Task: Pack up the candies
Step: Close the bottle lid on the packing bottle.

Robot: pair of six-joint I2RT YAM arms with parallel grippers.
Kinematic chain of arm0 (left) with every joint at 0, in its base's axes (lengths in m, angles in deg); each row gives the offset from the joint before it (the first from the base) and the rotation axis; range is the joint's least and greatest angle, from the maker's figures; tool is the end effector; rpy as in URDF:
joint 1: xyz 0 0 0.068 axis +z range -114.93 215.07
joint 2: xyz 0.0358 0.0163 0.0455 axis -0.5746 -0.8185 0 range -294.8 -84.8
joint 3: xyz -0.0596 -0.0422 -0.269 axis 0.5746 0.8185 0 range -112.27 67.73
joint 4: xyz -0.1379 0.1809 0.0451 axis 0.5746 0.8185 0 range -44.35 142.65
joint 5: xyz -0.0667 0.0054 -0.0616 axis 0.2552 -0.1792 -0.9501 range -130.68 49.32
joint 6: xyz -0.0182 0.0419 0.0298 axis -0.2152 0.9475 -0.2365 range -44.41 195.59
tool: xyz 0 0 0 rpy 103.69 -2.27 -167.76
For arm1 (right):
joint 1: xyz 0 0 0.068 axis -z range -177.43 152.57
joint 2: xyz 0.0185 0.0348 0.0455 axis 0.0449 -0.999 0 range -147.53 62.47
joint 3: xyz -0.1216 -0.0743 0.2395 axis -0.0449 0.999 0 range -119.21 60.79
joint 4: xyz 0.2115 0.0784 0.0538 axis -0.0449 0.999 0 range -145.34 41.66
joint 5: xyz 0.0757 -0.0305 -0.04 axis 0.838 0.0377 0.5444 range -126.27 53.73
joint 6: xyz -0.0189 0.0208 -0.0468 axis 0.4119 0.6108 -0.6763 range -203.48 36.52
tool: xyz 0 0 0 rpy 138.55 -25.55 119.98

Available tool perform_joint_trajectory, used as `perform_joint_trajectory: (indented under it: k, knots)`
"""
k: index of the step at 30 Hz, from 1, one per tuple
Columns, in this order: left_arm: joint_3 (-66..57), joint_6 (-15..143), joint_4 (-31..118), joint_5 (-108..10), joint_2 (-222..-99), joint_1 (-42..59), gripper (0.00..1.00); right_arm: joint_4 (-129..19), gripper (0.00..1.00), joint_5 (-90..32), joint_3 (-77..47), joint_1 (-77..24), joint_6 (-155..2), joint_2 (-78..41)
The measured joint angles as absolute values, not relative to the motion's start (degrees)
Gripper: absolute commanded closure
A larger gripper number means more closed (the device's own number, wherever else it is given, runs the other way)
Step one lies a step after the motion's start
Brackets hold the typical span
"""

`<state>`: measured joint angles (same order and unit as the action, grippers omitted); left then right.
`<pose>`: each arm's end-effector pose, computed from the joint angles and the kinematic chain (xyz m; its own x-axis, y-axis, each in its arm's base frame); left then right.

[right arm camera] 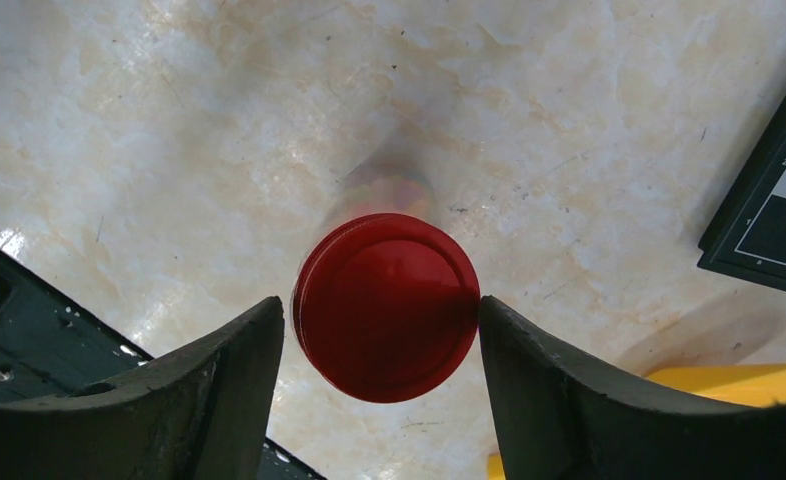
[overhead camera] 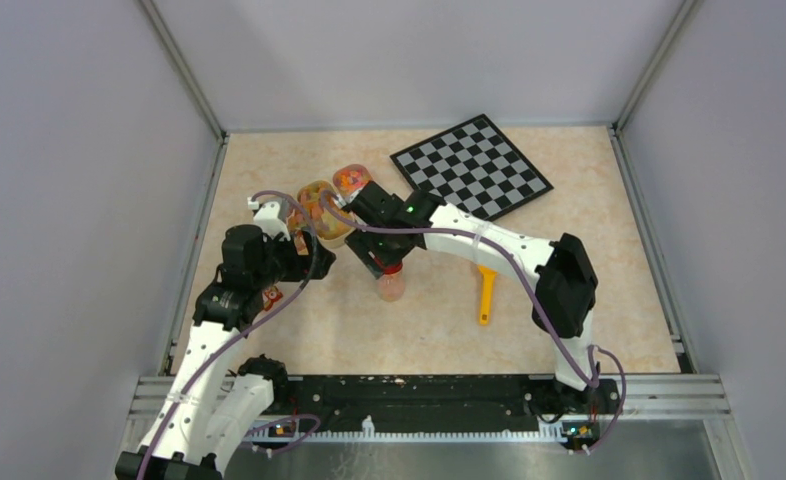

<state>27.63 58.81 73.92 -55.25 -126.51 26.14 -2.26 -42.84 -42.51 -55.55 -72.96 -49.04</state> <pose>0.1250 -0.0289 0.2928 -0.5769 -0.1922 -0.7939 0.2080 0.9053 -0.3703 0.2103 0.3304 0.2970 -0.6041 -0.6280 -0.4906 -0.7164 0.6976 -0.0109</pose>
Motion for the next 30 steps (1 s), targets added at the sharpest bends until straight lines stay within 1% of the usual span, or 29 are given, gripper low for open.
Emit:
perform_joint_trajectory:
  k: [5, 10, 17, 20, 25, 28, 30]
  knots:
    - [27.63, 58.81, 73.92, -55.23, -126.51, 26.14, 0.01, -2.18, 0.38, -42.30, -42.51, -55.55, -72.98, -49.04]
    - [27.63, 58.81, 73.92, -55.20, -126.51, 26.14, 0.01, -2.18, 0.40, -41.55, -42.51, -55.55, -72.98, -49.04]
    - [27.63, 58.81, 73.92, -55.20, -126.53, 26.14, 0.01, -2.33, 0.39, -41.38, -42.45, -55.55, -72.96, -49.01]
    - [27.63, 58.81, 73.92, -55.20, -126.53, 26.14, 0.01, -2.59, 0.36, -41.31, -42.42, -55.55, -72.82, -49.01]
    - [27.63, 58.64, 73.92, -54.61, -126.58, 26.14, 0.01, -3.47, 0.33, -40.90, -42.29, -55.55, -72.74, -48.66]
    - [27.63, 58.35, 73.88, -54.77, -126.58, 26.14, 0.01, -3.69, 0.33, -40.92, -42.25, -55.55, -72.43, -47.68]
    - [27.65, 58.07, 73.64, -56.10, -126.73, 26.14, 0.04, -3.75, 0.34, -41.12, -42.25, -55.55, -72.21, -46.65]
